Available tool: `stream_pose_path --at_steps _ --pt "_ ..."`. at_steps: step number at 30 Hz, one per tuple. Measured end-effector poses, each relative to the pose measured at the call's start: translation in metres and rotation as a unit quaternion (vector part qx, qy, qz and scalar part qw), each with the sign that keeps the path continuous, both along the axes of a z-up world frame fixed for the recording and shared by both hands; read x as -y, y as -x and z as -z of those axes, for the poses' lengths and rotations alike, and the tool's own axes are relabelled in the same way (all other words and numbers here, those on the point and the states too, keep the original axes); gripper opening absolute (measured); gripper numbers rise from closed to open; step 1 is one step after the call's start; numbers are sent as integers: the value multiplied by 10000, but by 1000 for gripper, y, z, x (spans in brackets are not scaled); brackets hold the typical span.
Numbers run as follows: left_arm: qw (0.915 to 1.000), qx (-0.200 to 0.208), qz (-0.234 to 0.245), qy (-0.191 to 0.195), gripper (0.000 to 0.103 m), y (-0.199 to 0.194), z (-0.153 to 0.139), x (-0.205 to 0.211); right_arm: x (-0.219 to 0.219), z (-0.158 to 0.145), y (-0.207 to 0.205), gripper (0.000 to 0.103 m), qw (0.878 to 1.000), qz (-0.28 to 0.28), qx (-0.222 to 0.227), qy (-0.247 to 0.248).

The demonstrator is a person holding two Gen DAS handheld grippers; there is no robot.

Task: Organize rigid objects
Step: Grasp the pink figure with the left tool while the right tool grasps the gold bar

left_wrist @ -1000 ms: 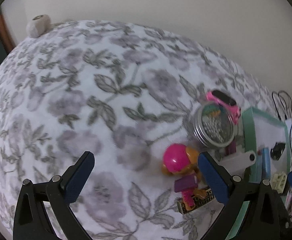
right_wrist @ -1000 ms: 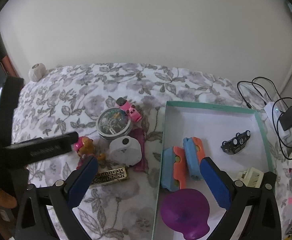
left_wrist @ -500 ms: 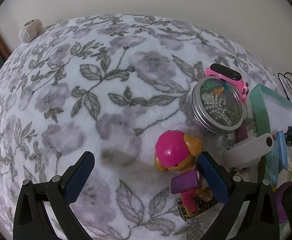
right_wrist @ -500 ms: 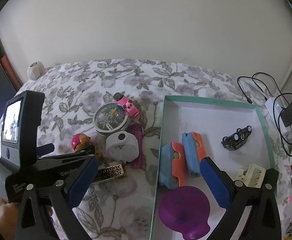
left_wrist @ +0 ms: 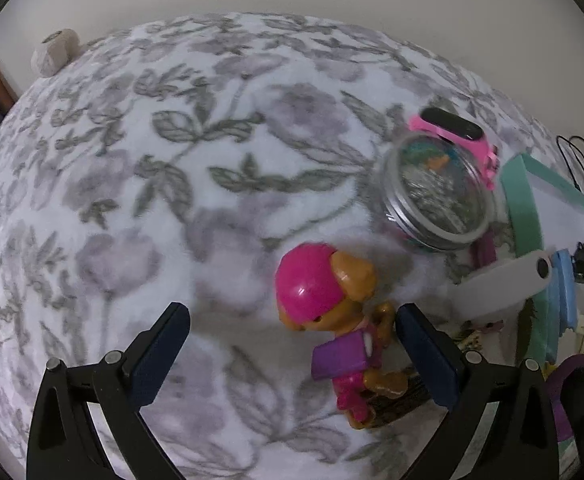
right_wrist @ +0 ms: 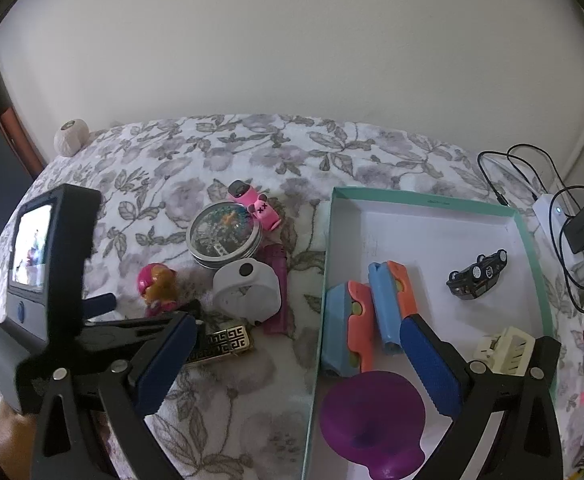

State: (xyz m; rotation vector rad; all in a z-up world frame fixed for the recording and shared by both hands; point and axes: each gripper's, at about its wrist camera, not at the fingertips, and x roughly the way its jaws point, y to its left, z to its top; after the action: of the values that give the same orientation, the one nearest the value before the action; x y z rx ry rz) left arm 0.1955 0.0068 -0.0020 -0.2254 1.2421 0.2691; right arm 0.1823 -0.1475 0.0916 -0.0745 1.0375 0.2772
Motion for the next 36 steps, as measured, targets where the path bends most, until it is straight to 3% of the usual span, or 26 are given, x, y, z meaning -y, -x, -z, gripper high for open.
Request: stream_pose_path --at_steps 6,14,26,36 --pt "9998 -96 -134 -97 102 7 -2 -33 -11 1 2 103 9999 -114 -29 -86" --pt "9998 -126 -155 49 102 14 -6 -66 -39 8 6 90 9991 -343 -206 -132" --pt "9992 -112 -317 200 102 24 -12 -90 -67 45 5 89 9976 -165 -495 447" --pt "9994 -167 -227 200 102 22 -11 -86 -85 63 8 87 9948 -227 -567 814"
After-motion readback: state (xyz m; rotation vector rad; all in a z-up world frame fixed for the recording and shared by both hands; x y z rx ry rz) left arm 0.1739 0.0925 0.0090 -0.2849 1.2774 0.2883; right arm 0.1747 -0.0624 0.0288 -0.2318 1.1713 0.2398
